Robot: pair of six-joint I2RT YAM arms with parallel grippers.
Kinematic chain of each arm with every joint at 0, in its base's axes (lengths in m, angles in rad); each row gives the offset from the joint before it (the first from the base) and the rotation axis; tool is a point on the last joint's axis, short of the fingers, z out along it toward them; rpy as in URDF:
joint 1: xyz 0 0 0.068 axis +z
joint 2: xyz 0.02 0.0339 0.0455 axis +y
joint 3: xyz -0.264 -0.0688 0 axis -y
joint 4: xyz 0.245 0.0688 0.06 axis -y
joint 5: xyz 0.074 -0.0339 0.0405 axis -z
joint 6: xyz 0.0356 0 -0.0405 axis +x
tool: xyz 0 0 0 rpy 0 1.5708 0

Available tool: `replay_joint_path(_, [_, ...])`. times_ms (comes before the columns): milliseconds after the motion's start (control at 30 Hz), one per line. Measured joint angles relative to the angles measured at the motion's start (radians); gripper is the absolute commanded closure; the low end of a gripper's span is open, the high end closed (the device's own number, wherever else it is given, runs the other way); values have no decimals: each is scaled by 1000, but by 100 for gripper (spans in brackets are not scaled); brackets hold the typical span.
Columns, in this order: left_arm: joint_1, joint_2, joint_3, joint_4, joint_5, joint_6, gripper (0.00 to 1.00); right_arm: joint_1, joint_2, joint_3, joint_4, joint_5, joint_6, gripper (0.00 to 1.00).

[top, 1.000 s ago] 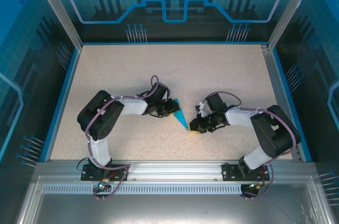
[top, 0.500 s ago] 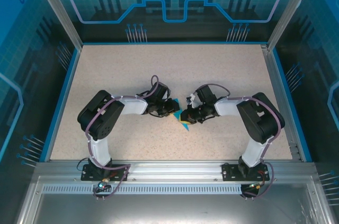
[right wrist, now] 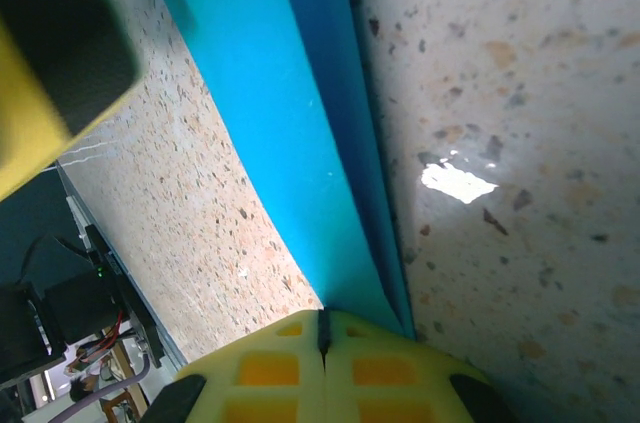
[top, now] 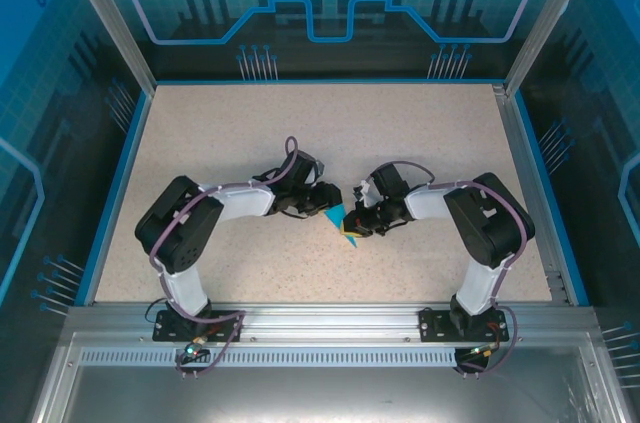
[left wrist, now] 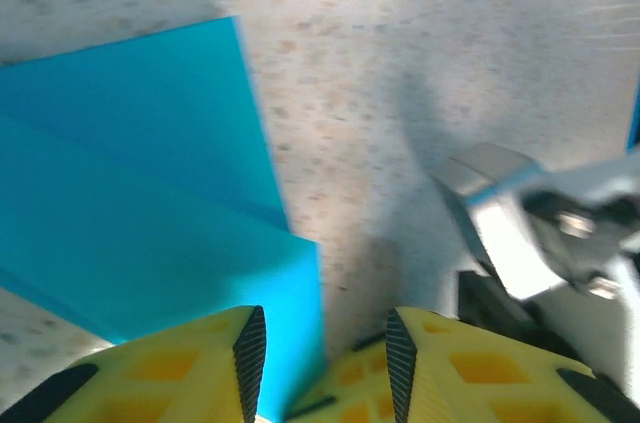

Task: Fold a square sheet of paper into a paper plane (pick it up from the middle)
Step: Fold the wing for the fifth time at the center of the table.

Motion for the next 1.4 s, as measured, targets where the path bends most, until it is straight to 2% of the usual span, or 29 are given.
replay_joint_path(200, [-41, -9, -2, 21, 0, -1, 63, 0, 1, -1, 1, -2, 0, 100])
replay_joint_path(467, [-34, 82, -23, 79, -14, -6, 66, -2, 2, -1, 1, -4, -2, 100])
replay_joint_path(833, [36, 102, -50, 159, 106, -46, 65, -4, 0, -10, 5, -5, -27, 100])
replay_joint_path(1200, [143, 106, -30, 133, 109, -18, 65, -22, -40, -32, -72, -5, -65, 100])
replay_joint_path(1400, [166, 117, -14, 114, 124, -7, 65, -38, -48, -36, -113, -18, -89, 100])
